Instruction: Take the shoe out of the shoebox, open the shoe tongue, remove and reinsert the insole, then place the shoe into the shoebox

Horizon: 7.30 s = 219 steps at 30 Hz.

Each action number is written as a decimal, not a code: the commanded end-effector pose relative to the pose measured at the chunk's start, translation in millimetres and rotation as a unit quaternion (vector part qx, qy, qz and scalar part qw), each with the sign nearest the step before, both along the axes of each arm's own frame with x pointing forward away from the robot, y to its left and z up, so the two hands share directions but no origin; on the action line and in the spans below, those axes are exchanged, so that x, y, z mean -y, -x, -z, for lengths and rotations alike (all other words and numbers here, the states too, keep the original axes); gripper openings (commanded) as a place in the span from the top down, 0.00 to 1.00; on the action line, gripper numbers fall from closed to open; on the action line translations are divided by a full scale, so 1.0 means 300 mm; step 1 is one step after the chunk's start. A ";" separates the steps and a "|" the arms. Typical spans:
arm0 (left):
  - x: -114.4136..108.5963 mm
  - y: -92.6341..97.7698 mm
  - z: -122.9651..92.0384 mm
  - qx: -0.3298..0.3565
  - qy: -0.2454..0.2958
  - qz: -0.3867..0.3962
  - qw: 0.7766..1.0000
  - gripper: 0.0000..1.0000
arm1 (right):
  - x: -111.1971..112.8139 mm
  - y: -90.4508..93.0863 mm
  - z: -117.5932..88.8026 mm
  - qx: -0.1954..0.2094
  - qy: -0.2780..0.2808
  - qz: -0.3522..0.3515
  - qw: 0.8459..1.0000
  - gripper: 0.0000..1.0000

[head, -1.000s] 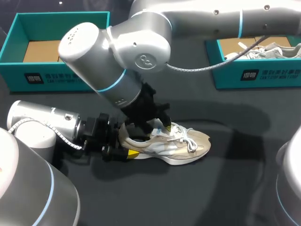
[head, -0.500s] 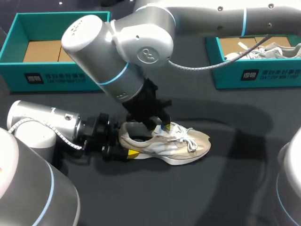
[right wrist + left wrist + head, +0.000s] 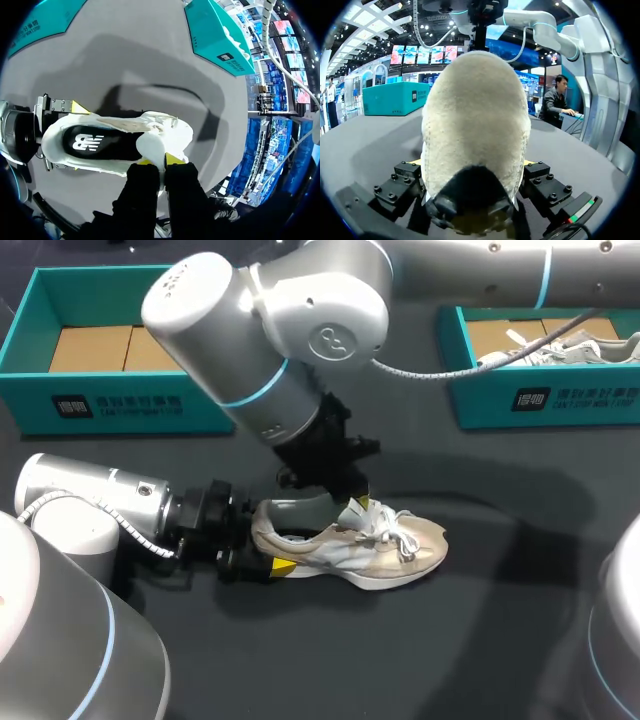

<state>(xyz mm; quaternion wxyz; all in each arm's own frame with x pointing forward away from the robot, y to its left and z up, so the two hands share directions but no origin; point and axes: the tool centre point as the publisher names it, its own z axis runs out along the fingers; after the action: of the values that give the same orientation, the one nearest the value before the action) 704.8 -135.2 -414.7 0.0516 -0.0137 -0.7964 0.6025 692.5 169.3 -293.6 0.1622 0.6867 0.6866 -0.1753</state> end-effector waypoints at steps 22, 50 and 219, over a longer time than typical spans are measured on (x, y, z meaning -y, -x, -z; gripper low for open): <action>0.005 0.003 0.007 0.000 0.000 0.000 1.000 1.00 | 0.282 -0.009 0.072 0.065 -0.064 0.167 0.982 1.00; 0.005 0.003 0.007 0.000 0.000 0.000 1.000 1.00 | 0.362 -0.009 0.163 0.063 -0.006 0.198 0.978 0.57; 0.005 0.003 0.007 0.000 0.000 0.000 1.000 1.00 | -0.048 -0.076 0.349 -0.110 -0.194 -0.534 0.815 0.62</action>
<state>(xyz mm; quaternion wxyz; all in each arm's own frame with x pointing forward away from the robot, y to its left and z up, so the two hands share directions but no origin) 704.0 -137.6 -414.7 0.0512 -0.0133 -0.7962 0.6027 711.9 184.3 -390.2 0.0248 0.2067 0.9781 -0.0026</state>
